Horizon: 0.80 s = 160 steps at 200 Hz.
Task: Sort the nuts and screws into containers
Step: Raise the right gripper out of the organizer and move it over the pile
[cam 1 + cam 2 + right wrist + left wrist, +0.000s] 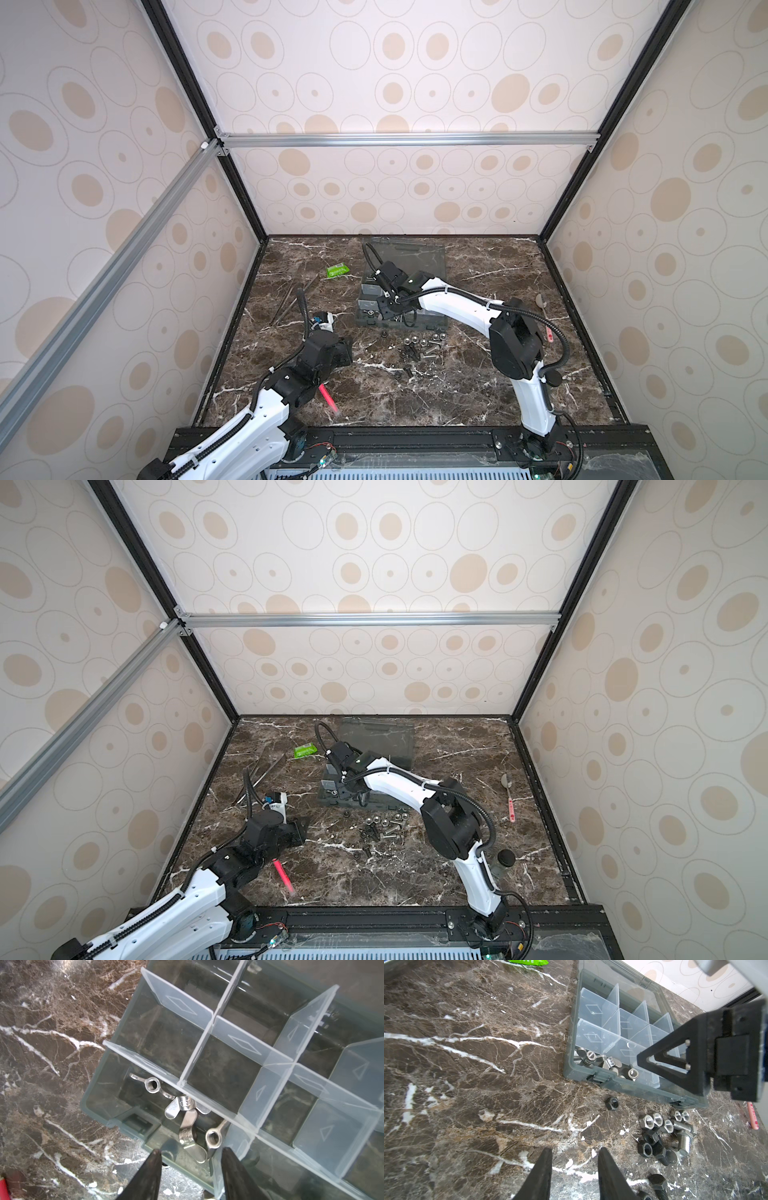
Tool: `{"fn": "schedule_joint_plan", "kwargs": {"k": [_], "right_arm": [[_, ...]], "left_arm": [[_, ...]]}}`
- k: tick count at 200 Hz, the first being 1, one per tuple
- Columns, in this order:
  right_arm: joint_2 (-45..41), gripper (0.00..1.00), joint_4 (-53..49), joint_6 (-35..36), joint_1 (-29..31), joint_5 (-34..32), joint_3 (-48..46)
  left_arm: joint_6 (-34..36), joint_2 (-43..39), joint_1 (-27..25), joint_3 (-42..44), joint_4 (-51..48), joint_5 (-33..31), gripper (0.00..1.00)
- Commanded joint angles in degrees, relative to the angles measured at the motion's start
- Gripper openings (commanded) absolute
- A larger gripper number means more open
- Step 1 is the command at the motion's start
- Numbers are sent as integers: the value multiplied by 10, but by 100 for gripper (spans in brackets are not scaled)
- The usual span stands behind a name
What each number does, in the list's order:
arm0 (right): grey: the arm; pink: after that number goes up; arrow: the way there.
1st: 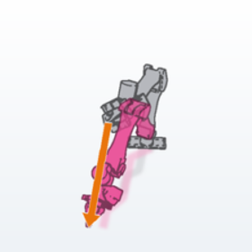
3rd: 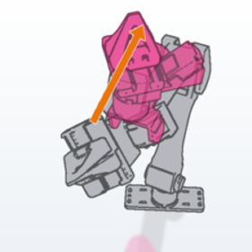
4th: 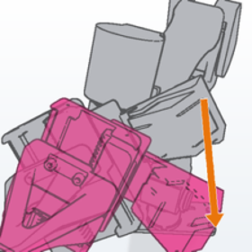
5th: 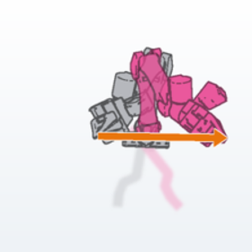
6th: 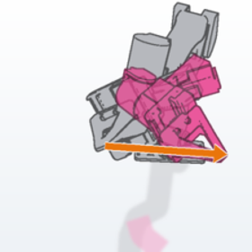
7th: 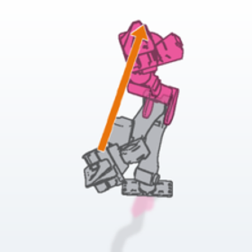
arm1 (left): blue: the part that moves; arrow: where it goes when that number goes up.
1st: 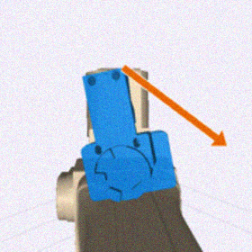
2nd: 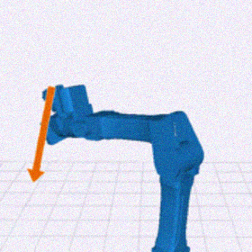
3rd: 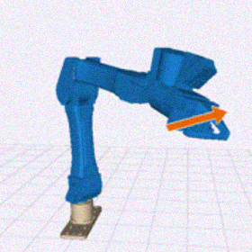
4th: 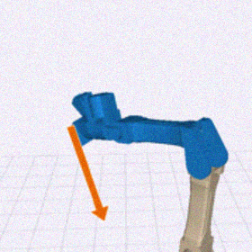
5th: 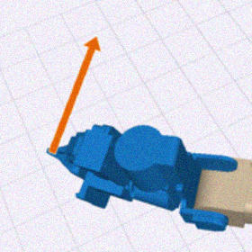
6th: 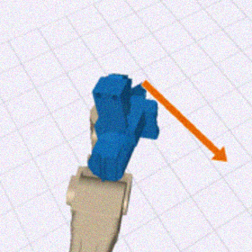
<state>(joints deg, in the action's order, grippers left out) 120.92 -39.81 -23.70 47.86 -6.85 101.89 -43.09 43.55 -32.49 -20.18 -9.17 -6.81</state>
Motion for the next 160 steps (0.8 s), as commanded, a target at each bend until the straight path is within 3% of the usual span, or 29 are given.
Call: {"fn": "schedule_joint_plan", "kwargs": {"k": [1, 73, 160], "right_arm": [[-27, 51, -11, -1, -6, -5, -4], [-86, 51, 4, -13, -7, -5, -48], [-190, 51, 27, -51, -9, -30, -178]], "left_arm": [[-15, -7, 4, -1, -10, -9, 37], [-17, -4, 4, 0, -8, -9, 37], [-12, 0, 5, 2, 4, -6, 37]]}}
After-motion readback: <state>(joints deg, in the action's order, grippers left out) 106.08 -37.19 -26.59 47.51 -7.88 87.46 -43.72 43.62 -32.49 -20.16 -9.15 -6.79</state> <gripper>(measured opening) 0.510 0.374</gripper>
